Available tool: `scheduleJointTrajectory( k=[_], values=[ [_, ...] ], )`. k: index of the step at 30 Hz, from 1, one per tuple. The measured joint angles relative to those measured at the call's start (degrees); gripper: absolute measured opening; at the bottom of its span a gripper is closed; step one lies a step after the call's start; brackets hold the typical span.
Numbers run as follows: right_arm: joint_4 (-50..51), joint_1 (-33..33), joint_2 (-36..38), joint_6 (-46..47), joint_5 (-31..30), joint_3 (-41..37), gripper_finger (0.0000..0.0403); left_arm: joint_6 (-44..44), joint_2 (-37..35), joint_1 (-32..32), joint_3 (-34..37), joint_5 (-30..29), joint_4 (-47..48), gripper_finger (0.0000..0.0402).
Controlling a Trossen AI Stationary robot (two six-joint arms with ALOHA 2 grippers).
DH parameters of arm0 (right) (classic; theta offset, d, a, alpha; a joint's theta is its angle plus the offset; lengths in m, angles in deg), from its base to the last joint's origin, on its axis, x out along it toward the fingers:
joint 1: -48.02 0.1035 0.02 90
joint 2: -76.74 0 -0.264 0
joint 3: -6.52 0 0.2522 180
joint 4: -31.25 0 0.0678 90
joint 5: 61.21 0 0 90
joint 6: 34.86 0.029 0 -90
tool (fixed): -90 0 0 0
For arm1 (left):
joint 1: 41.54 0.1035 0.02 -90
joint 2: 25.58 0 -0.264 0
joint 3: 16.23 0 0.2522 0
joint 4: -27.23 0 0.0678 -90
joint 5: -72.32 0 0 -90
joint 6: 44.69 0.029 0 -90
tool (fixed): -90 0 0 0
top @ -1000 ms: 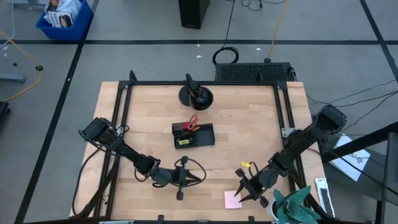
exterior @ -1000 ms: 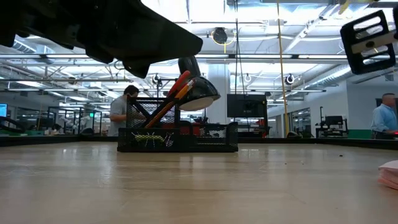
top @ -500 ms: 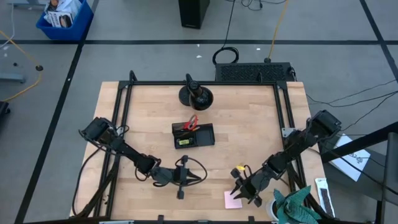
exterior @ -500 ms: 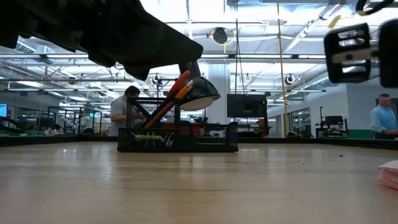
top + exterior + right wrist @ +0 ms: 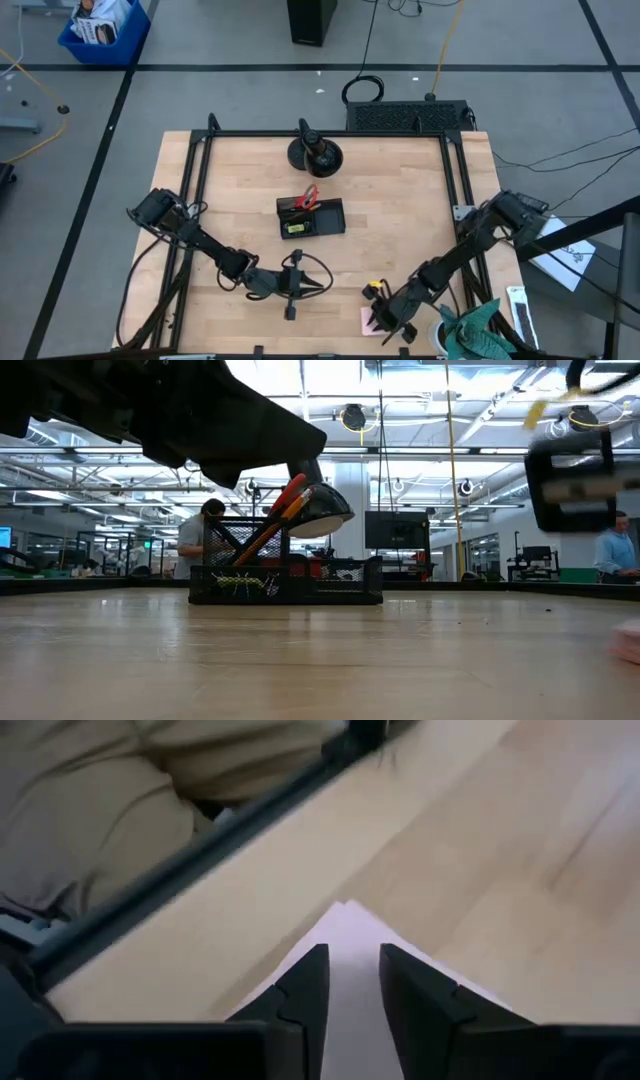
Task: Pick and place office supplies into organizer
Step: Put the pink sticky notes into the black desk organizer
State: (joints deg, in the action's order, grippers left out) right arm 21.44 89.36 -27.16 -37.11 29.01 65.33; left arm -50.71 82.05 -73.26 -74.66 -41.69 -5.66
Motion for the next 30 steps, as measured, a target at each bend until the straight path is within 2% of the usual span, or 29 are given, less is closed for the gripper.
scheduleJointTrajectory(
  k=[8,15,18,23,30],
  values=[
    [5.59,-2.02,-1.02,1.59,0.28,0.27,0.0072,-0.31,0.0,-0.17,0.02,0.02,0.68,0.0003],
    [6.47,-7.78,-1.03,0.07,0.2,0.26,0.0059,-0.19,0.0,-0.17,0.02,0.02,0.68,0.0027],
    [6.21,-10.45,-1.08,-2.04,0.35,0.2,0.0057,-0.18,0.0,-0.17,0.02,0.01,0.79,0.0032],
    [3.88,-14.92,-1.27,-5.58,4.55,0.04,0.0056,-0.18,0.0,-0.17,0.02,0.0,1.89,0.0027],
    [1.27,-19.28,-1.32,-8.89,4.52,-0.02,0.0056,-0.18,0.0,-0.17,0.02,0.0,2.93,0.0008]
  ],
)
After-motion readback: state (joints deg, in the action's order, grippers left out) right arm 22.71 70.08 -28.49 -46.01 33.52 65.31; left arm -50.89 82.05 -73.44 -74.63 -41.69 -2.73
